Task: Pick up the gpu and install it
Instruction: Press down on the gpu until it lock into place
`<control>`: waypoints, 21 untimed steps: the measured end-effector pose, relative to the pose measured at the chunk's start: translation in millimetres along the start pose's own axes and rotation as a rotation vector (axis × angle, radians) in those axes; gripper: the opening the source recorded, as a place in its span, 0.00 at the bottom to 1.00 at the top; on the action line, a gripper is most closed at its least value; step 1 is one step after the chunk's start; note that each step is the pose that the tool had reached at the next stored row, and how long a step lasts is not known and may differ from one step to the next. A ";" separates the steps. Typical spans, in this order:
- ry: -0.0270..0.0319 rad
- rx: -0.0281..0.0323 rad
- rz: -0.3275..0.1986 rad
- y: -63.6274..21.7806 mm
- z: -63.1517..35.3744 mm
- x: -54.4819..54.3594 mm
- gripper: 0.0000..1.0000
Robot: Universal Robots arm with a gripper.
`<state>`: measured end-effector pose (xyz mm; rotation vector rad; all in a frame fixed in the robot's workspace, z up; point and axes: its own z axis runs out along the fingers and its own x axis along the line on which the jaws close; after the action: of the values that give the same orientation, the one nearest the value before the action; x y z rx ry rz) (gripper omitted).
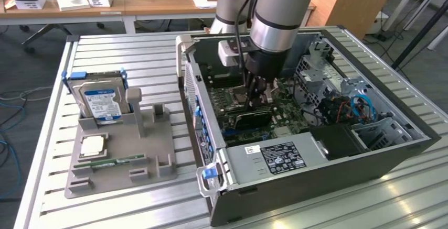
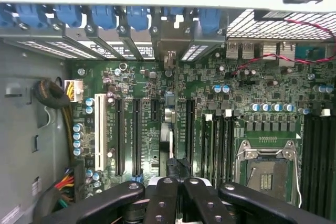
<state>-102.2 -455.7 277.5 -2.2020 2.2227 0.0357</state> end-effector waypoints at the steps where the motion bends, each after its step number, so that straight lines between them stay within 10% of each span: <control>1: 0.0000 0.0001 0.000 0.0 -1.8 0.0 0.10; 21: -0.0003 0.0002 0.000 0.2 -36.9 -0.9 0.10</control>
<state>-102.1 -455.7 314.4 -2.2018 2.2225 0.0357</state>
